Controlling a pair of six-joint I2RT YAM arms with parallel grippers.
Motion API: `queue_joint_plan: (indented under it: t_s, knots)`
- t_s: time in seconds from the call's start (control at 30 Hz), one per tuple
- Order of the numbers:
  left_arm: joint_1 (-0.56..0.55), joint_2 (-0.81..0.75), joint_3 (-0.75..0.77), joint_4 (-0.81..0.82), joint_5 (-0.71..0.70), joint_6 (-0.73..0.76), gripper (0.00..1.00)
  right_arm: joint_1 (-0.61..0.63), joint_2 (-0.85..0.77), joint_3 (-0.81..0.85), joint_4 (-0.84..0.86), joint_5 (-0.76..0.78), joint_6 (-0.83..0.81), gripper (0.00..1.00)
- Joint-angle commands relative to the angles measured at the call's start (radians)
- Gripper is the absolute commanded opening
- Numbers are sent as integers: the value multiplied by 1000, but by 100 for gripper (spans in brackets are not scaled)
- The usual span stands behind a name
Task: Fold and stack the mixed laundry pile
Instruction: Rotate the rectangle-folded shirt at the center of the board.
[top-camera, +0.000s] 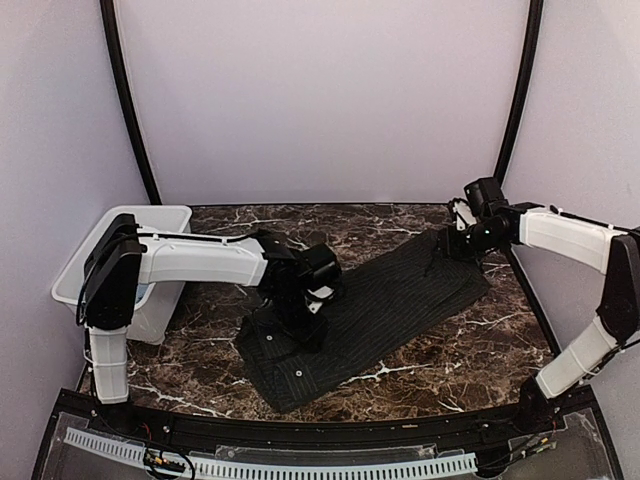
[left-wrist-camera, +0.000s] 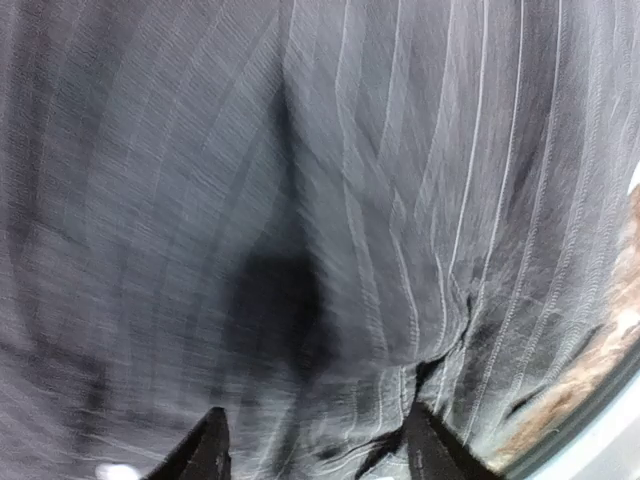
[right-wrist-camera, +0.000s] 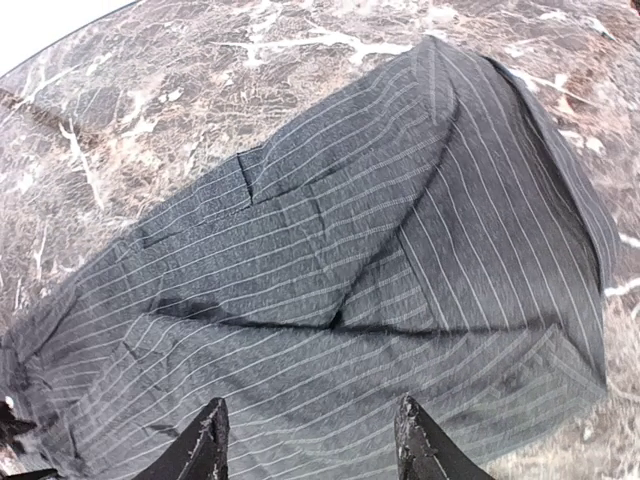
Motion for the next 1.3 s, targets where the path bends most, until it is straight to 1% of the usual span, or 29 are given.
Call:
queue_joint_plan:
  t_s: [0.0, 0.07, 0.1, 0.13, 0.2, 0.3, 0.4, 0.6, 0.8, 0.87, 0.93, 1.0, 1.07, 1.1, 1.17, 1.27]
  knots:
    - [67, -128, 125, 21, 57, 7, 68, -3, -68, -86, -9, -6, 44, 54]
    - [98, -135, 143, 97, 67, 26, 74, -3, -71, -115, 14, -14, 56, 54]
    - [118, -130, 151, 127, 63, 39, 75, -3, -63, -121, 16, -15, 58, 54]
    - [135, -110, 173, 133, 57, 44, 78, -4, -49, -126, 24, -16, 60, 54]
    - [154, -71, 204, 144, 41, 61, 79, -4, -23, -132, 43, -17, 60, 54]
    - [163, -15, 206, 187, 30, 100, 79, -3, 34, -124, 65, -9, 55, 54]
    - [168, 17, 187, 189, 15, 105, 76, -3, 101, -102, 81, -15, 49, 53]
    - [171, -2, 43, 166, -25, 70, 72, -4, 263, -22, 111, -41, 23, 51]
    - [169, -113, -166, 124, -79, 7, 70, -2, 405, 127, 88, -82, -8, 51]
    - [168, -156, -238, 126, -59, -11, 69, -2, 448, 192, 65, -110, -27, 50]
    - [156, -195, -314, 134, -11, -18, 69, 1, 500, 266, 41, -129, -46, 49]
    - [127, -223, -341, 138, 24, -4, 69, 8, 556, 351, 20, -157, -62, 48]
    - [61, -242, -346, 149, 65, 20, 70, 21, 631, 445, 9, -199, -85, 48]
    - [47, -245, -344, 162, 98, 23, 70, 31, 652, 503, -3, -224, -99, 48]
    - [13, -244, -327, 185, 148, 14, 70, 57, 715, 609, -22, -263, -126, 47]
    - [-3, -238, -285, 223, 181, -8, 70, 99, 744, 760, -36, -300, -157, 48]
